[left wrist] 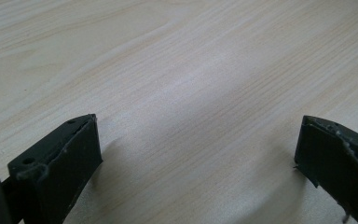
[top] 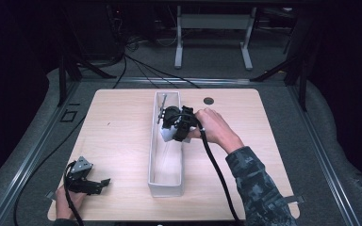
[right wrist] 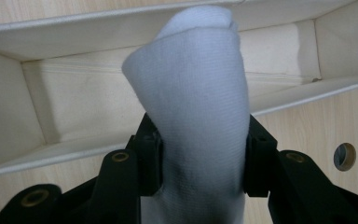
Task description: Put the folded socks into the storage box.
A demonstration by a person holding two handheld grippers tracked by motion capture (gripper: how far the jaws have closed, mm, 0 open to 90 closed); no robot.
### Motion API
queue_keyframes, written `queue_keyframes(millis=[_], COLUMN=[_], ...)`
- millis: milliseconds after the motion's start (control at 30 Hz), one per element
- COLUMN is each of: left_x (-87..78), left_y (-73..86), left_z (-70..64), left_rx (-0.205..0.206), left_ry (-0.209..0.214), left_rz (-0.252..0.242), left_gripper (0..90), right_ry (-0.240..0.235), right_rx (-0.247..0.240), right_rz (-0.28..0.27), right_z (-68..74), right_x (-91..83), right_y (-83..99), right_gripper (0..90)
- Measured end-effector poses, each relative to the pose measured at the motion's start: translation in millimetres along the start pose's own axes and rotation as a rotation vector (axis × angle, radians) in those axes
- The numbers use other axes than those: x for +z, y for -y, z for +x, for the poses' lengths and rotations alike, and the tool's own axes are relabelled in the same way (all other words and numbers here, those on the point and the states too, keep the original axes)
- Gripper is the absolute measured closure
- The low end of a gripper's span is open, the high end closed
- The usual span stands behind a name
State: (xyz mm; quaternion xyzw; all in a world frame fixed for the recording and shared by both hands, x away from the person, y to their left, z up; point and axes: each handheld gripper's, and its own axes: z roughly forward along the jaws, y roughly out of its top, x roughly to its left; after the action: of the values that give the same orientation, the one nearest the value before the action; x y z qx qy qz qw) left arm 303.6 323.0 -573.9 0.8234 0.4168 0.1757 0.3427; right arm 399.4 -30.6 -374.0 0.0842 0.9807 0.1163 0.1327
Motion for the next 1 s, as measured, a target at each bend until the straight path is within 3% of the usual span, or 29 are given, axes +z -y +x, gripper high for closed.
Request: queue_keyframes(millis=[500, 800, 1000], left_x=[-0.3, 0.0, 0.0], left_y=[0.3, 0.1, -0.2], left_z=[-0.7, -0.3, 0.3], left_rx=[0.001, 0.001, 0.004], left_ry=[0.002, 0.003, 0.004], left_rz=[0.001, 0.000, 0.001], left_gripper=[0.3, 0.3, 0.3], right_ry=[-0.054, -0.070, -0.088], right_rx=[0.003, -0.024, -0.028], right_rz=[-0.013, 0.035, 0.037], right_z=[5.9, 14.6, 17.9], right_x=[28.8, 54.6, 64.2], right_y=[-18.7, -25.7, -28.8], right_gripper=[58.4, 58.3, 58.3])
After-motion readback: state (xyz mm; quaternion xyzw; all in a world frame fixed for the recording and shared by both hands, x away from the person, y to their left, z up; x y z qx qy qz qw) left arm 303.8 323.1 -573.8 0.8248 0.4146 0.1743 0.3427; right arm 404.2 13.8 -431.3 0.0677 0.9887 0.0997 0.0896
